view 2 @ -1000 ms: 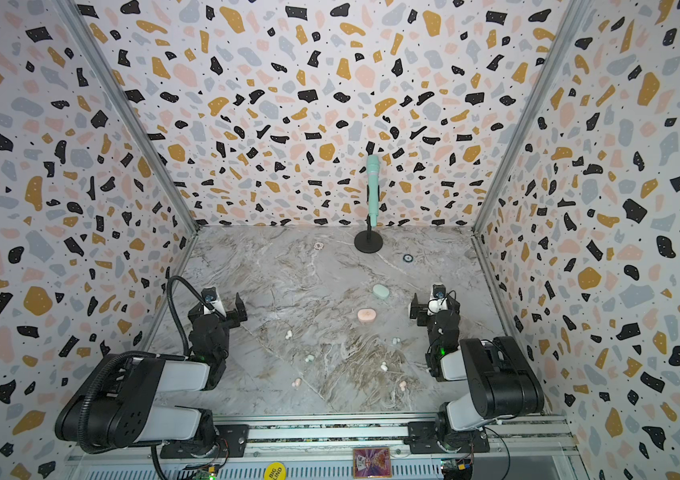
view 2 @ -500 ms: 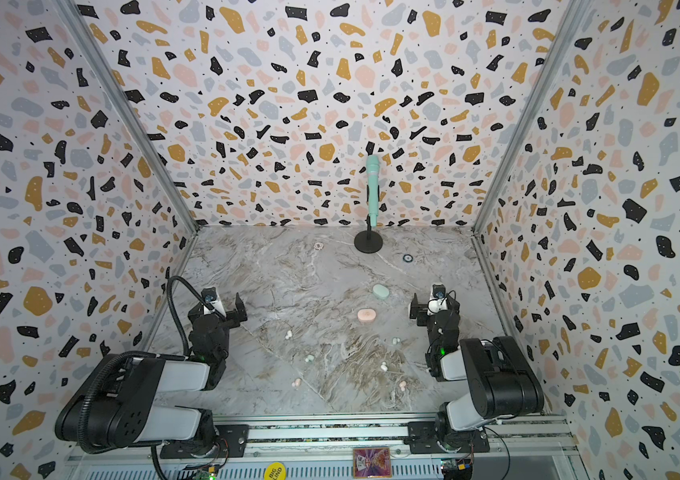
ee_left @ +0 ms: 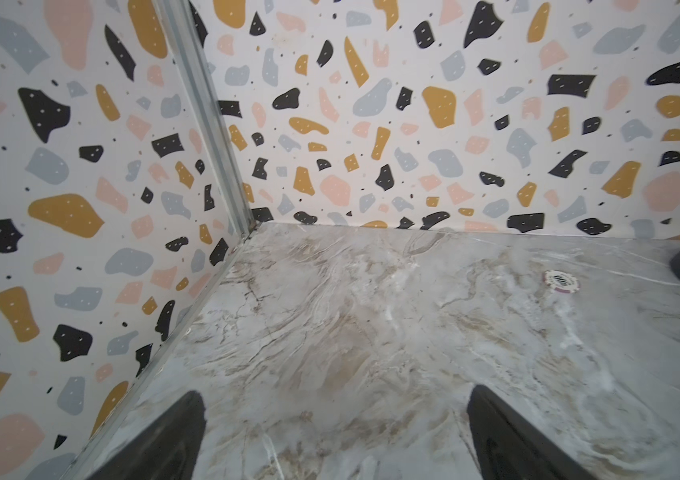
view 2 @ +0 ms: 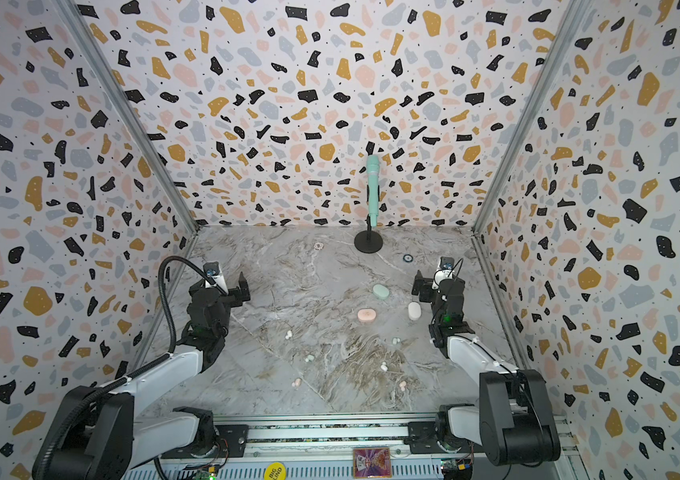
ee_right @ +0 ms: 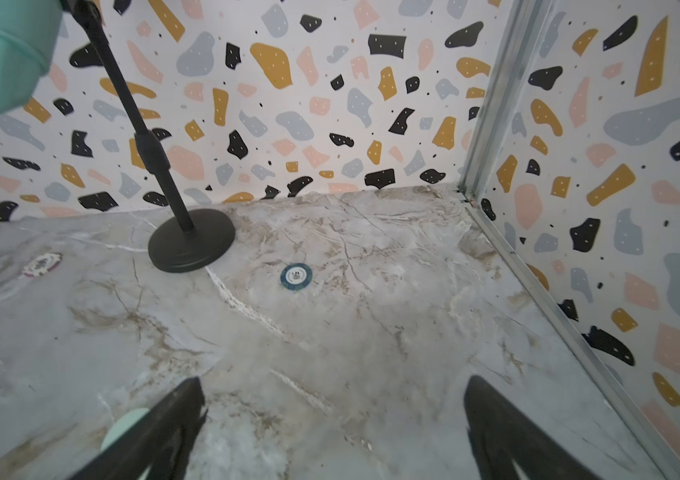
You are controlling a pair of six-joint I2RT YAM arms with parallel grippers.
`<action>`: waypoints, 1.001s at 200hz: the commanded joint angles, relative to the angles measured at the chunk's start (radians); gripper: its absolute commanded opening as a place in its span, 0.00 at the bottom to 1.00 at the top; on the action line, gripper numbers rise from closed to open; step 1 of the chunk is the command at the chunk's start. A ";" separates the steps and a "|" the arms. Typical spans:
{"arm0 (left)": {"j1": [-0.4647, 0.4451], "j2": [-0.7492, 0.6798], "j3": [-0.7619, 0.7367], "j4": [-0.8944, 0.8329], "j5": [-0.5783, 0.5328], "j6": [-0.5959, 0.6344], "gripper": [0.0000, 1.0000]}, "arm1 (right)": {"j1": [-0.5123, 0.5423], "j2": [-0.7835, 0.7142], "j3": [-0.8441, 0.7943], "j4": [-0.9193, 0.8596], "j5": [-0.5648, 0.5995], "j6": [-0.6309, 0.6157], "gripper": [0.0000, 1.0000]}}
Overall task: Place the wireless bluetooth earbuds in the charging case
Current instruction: 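Move the right gripper over the white oval case while the left arm rises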
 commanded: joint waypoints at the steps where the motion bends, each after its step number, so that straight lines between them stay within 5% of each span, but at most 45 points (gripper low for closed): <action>1: -0.048 -0.011 0.059 -0.217 -0.016 -0.044 1.00 | 0.005 0.014 0.102 -0.462 -0.098 0.100 0.99; 65: -0.134 0.146 0.257 -0.398 0.182 -0.180 1.00 | 0.085 0.163 0.267 -0.820 -0.103 0.081 0.99; 200: -0.135 0.151 0.274 -0.406 0.272 -0.217 1.00 | 0.060 0.258 0.271 -0.843 0.058 0.132 0.99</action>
